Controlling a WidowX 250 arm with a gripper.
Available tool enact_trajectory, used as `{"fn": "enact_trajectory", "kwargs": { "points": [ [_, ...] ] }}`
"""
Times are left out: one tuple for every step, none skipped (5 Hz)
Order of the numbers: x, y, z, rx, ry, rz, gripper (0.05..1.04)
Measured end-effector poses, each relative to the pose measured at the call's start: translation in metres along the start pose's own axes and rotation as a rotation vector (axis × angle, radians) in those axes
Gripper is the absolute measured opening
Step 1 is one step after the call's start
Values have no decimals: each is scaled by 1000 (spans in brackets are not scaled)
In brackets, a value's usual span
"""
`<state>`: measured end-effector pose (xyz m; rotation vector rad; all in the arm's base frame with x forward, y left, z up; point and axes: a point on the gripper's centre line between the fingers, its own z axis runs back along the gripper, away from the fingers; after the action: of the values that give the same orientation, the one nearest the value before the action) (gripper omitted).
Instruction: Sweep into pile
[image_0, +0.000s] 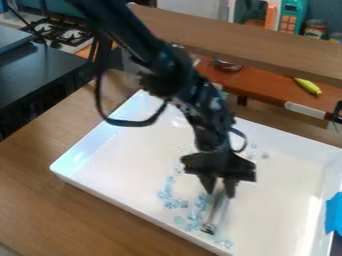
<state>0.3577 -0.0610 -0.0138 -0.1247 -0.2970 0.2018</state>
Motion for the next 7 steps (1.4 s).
{"fn": "enact_trajectory", "kwargs": {
  "points": [
    [4,40,4,32,-54,-62,375],
    [13,82,8,107,-116,-131,375],
    [10,119,18,206,-125,-181,374],
    [9,138,30,291,-128,-179,374],
    [15,121,50,233,-160,-142,374],
    [15,74,62,49,-115,-84,374],
    [33,24,74,-108,-125,-53,374]
  ]
}}
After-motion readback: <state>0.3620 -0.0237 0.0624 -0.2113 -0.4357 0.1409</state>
